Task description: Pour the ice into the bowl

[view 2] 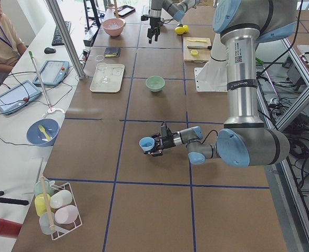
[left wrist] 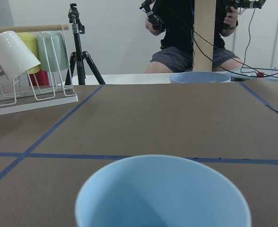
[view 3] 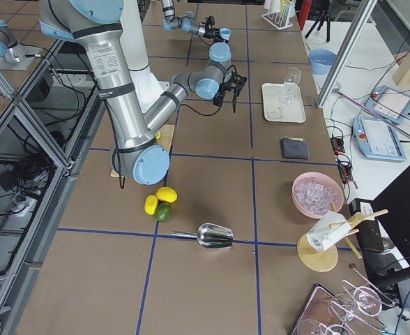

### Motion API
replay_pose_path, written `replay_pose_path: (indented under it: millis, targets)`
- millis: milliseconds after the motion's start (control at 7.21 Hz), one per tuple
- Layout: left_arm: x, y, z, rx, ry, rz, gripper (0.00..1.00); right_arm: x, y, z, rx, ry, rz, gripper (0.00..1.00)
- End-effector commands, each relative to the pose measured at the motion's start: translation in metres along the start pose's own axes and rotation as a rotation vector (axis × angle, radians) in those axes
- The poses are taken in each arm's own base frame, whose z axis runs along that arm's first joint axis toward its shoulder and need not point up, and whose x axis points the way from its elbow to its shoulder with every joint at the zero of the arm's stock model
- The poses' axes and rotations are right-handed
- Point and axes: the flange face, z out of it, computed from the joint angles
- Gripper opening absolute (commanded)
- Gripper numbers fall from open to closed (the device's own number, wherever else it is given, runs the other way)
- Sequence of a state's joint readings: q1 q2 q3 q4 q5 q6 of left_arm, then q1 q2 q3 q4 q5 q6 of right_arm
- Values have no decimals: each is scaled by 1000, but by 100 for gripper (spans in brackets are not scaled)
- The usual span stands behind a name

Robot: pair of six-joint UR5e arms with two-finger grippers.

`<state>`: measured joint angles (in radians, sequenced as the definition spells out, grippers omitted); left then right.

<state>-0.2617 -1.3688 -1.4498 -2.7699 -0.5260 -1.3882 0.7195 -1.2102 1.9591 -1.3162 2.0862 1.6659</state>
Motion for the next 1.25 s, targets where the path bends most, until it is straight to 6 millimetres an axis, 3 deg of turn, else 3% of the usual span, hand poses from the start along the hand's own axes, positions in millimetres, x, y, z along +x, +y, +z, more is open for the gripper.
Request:
replay_pose_path:
  millis: [0, 278, 416, 555, 694, 971, 1110]
  targets:
    - [17, -32, -15, 28, 101, 87, 0, 1, -1, -1, 1, 0, 1, 100]
    - [62, -88, -42, 135, 225, 281, 0, 7, -5, 2, 5, 12, 8, 100]
    - [79, -102, -51, 159, 247, 383, 0, 22, -9, 7, 6, 36, 19, 100]
    - [122, -107, -57, 154, 296, 375, 0, 30, -16, 8, 13, 47, 3, 100]
    - [187, -115, -63, 182, 349, 322, 0, 39, -20, 7, 17, 58, -3, 100]
    - [268, -108, -98, 222, 435, 427, 0, 45, -26, 8, 24, 66, 3, 100]
    - [287, -115, -104, 257, 436, 525, 0, 46, -26, 8, 24, 70, 3, 100]
